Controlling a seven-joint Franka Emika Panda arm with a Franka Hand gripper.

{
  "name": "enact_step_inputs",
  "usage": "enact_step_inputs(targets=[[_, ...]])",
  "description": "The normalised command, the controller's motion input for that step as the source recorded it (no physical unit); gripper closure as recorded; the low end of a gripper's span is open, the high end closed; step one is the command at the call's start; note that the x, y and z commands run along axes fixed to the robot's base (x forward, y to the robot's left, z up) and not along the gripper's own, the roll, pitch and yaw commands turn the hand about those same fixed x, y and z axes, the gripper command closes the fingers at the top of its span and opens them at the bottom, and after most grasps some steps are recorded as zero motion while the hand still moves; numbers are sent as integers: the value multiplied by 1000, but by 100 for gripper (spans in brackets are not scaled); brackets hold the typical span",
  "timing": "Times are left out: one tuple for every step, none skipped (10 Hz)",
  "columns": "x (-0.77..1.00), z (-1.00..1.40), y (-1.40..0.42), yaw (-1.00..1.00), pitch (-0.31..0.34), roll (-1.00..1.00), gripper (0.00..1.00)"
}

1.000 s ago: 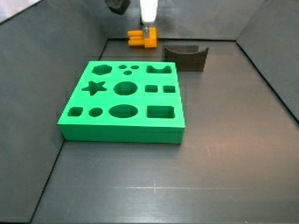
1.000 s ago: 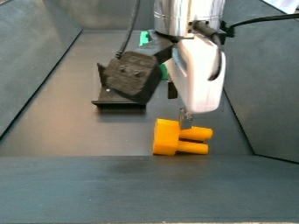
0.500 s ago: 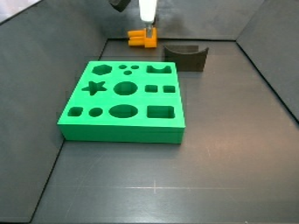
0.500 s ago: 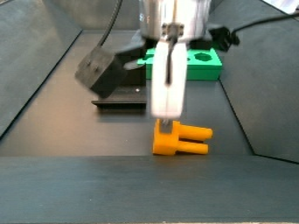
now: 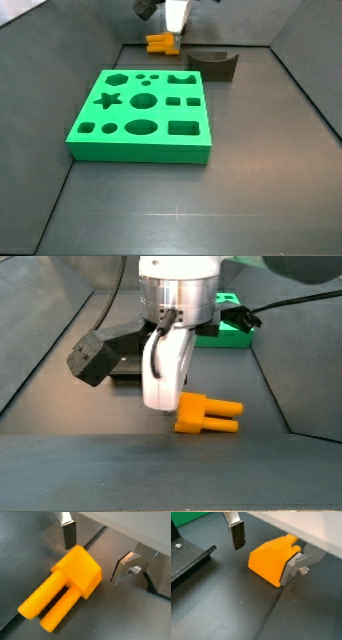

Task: Pick up the 3 prong object. Move up. Rotate the 3 prong object. Place the 3 prong object on the fixture. Regrasp the 3 prong object. Move to above the board. Insert the 3 prong object.
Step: Pick up the 3 prong object.

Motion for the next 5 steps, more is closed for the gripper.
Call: enact_step_inputs(targets=[[0, -134, 117, -294, 0, -143, 0], [0, -63, 146, -131, 0, -100, 0], [0, -69, 57, 0, 0, -70, 0], [0, -117, 0, 43, -19, -30, 0], [0, -151, -17, 131, -44, -4, 0]])
